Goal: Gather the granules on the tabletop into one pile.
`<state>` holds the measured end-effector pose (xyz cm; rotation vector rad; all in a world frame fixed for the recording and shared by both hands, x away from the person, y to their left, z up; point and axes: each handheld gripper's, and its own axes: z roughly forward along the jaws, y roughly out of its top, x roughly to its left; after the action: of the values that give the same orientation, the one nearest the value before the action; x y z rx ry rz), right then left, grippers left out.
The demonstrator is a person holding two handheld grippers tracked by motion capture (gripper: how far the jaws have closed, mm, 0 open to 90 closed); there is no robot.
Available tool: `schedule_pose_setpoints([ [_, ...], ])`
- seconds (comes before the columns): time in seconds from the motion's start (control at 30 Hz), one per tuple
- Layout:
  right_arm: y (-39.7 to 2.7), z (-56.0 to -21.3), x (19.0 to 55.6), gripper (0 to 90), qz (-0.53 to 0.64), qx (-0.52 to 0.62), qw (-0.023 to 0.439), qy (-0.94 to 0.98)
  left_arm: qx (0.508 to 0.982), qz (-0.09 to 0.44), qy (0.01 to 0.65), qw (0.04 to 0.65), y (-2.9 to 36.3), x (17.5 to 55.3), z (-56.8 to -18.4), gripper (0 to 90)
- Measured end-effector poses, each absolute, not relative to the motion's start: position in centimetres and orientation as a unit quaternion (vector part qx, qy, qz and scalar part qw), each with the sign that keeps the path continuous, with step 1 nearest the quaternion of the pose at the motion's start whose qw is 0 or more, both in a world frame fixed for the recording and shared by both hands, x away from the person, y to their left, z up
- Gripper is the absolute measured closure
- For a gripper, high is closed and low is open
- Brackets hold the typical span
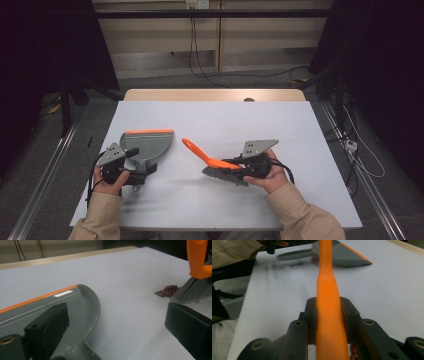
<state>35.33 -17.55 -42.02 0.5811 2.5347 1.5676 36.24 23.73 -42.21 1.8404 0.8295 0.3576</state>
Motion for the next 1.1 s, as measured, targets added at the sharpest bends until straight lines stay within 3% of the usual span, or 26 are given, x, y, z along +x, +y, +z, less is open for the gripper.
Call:
schedule_pose_setpoints([
  [0.33, -17.7, -43.3, 35.8, 71.4, 0.503, 0.133, 0.002, 0.854, 0.768, 0.150, 0.347, 0.518, 23.7, 36.3, -42.3, 5.3],
  [1.1, -15.5, -43.0, 39.7, 71.3, 0.529, 0.104, 0.007, 0.842, 0.769, 0.149, 0.350, 0.513, 23.8, 36.4, -42.5, 5.3],
])
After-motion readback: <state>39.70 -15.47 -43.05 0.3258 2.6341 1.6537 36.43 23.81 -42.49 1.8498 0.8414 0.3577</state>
